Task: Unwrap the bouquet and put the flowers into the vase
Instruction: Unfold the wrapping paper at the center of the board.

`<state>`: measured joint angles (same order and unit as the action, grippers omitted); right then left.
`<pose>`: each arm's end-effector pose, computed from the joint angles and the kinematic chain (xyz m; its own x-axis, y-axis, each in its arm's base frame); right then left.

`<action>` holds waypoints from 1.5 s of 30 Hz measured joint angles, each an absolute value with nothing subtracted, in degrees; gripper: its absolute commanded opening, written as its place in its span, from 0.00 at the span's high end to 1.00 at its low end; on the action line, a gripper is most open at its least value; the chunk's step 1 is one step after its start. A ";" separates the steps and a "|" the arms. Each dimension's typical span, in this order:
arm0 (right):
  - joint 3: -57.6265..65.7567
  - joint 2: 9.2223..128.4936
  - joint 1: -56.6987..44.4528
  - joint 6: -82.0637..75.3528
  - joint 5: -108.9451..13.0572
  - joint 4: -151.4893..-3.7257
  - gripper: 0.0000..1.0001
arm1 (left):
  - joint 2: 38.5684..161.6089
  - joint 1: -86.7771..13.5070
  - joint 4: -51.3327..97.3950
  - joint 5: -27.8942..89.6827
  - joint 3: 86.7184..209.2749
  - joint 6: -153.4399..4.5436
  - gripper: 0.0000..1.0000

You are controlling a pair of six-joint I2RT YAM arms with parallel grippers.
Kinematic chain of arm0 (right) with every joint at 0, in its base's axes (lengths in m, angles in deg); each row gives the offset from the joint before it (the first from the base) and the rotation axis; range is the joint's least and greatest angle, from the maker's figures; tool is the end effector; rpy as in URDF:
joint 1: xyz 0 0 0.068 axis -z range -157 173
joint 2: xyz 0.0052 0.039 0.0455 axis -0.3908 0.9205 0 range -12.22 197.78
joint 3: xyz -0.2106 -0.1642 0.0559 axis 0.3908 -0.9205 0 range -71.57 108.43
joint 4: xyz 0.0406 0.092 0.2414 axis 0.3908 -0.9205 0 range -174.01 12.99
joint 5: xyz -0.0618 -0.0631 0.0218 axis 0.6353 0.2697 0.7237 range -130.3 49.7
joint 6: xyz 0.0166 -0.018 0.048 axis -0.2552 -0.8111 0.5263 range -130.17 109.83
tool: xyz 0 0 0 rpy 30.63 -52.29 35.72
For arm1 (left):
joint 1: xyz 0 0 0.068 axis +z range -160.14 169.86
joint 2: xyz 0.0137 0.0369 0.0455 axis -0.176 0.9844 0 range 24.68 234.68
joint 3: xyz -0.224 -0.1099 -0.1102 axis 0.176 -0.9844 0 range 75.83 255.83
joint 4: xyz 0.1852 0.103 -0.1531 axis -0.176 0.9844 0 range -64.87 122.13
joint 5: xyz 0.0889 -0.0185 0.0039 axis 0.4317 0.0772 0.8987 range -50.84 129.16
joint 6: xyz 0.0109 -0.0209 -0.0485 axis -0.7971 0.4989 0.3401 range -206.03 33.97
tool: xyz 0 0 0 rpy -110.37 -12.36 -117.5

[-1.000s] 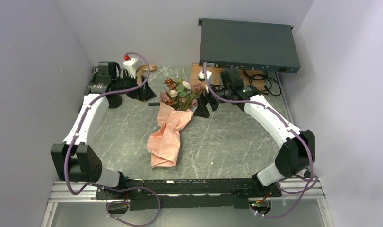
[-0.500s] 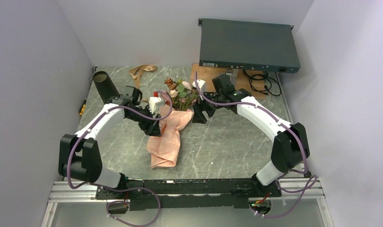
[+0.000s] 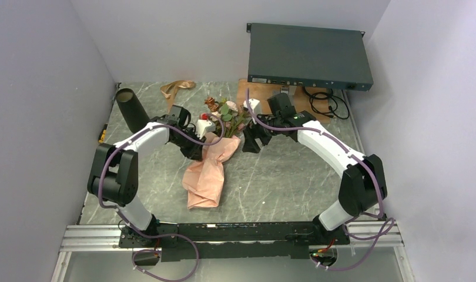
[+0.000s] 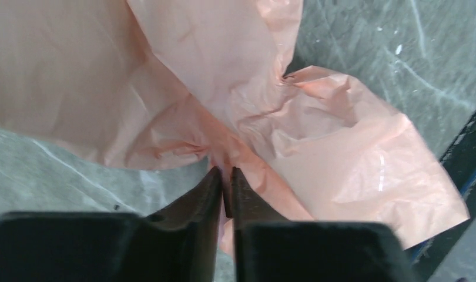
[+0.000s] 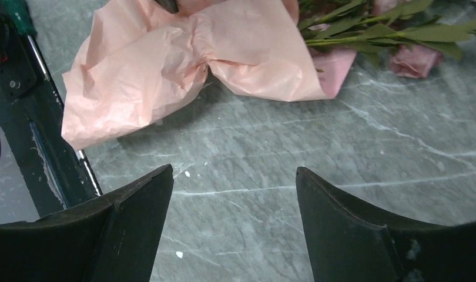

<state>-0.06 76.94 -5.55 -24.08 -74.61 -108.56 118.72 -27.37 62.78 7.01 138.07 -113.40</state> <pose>0.2852 0.1779 0.2820 -0.4728 -0.4834 -0.7368 -0.8571 0.4464 0.2571 0.2952 -0.1113 0.2012 -0.5968 0.5927 -0.5408 0.7924 0.5414 -0.2811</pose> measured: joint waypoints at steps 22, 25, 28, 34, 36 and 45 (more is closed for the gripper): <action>-1.92 67.30 -0.66 -23.56 -76.53 -106.38 0.20 | 119.20 -27.46 73.97 -9.73 161.32 -107.39 1.00; -1.94 67.15 -0.66 -23.75 -78.89 -104.65 0.20 | 119.20 -27.61 73.43 -12.85 162.70 -104.62 1.00; -2.03 67.04 -0.72 -23.82 -81.38 -102.33 0.19 | 119.20 -27.87 72.05 -15.26 163.24 -101.82 1.00; -2.12 67.30 -2.60 -21.77 -83.59 -97.44 0.08 | 119.20 -29.07 66.70 -16.98 163.24 -95.13 1.00; -2.12 67.94 -3.76 -20.08 -83.68 -95.95 0.05 | 119.22 -29.93 64.75 -16.77 163.24 -93.08 1.00; -2.10 70.30 -7.83 -12.72 -81.89 -92.34 0.03 | 120.82 -35.17 57.12 -12.00 163.24 -85.08 1.00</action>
<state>-2.10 70.30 -7.83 -12.72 -81.89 -92.34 120.82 -35.17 57.12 -12.00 163.24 -85.08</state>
